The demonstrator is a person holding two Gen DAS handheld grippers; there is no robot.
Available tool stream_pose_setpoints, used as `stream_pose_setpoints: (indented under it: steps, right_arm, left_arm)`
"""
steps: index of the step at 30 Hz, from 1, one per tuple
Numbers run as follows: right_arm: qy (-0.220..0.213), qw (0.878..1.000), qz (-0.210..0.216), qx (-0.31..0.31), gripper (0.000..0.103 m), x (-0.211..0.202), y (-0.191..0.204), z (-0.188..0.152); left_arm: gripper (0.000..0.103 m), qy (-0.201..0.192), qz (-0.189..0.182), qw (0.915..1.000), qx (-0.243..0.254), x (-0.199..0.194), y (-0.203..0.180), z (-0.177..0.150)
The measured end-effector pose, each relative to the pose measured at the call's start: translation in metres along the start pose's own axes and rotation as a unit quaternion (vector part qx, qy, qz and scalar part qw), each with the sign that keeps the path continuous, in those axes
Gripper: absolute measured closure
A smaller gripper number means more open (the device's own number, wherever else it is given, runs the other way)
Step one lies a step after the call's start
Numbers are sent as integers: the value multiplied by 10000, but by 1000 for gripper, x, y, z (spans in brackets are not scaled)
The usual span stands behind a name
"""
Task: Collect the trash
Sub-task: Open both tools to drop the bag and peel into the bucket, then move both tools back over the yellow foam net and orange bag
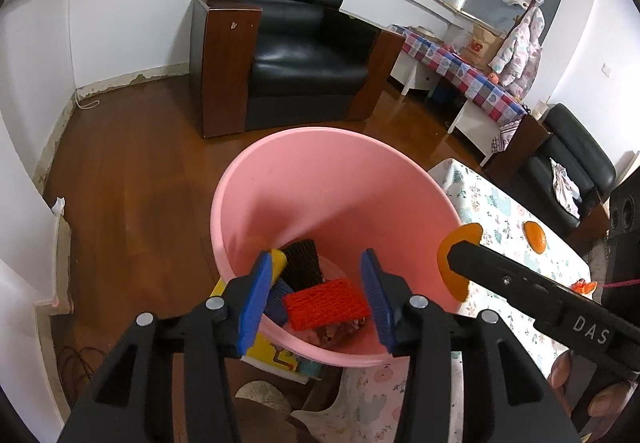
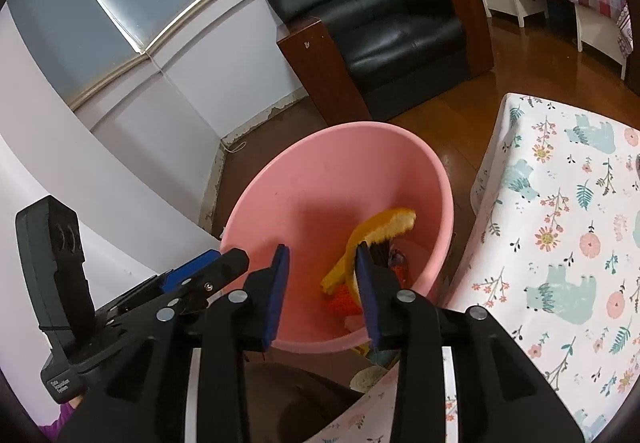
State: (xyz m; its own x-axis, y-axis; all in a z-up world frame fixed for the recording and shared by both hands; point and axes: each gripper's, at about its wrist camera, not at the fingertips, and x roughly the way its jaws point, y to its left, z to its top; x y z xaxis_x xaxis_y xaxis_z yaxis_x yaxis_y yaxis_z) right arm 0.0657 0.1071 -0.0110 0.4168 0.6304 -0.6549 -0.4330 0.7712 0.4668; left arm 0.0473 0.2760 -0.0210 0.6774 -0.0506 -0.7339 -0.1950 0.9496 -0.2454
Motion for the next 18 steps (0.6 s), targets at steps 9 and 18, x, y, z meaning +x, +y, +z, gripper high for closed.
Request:
stream_pose_setpoints:
  steps: [9,18]
  right_arm:
    - [195,9987,467,-93,68,-1,-3,-1]
    - [574,9963,620,-168,57,21,-3,-13]
  left_arm:
    - [58,-16,59,10000,-22,-8,-7,-5]
    - [58,-118,177,9997,-89,-25,1,-7]
